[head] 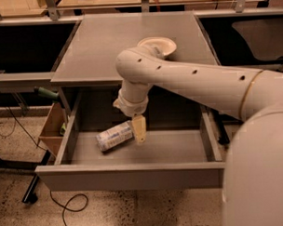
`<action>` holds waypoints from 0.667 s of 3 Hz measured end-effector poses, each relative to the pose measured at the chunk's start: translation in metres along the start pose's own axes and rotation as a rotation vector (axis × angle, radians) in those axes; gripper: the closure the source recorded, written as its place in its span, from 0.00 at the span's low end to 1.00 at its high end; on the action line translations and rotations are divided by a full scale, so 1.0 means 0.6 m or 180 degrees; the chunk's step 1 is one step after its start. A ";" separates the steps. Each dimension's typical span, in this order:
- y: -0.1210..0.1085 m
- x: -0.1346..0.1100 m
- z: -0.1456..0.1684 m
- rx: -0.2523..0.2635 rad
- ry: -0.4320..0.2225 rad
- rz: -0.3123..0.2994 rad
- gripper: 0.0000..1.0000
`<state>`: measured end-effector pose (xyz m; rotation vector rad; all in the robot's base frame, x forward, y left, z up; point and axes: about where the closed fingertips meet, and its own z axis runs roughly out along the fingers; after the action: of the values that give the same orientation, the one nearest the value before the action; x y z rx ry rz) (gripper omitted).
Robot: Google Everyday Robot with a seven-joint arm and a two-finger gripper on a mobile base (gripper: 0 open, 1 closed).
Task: Pick blue plastic bottle from top drawer and place on counter
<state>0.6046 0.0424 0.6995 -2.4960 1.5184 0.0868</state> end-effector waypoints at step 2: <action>-0.028 -0.046 0.098 -0.0372 0.0019 -0.0139 0.00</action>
Offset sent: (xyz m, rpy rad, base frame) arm 0.0095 0.0657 -0.0739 -0.0935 0.1394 0.0882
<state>0.6101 0.0867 0.6495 -2.6206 1.5014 0.1657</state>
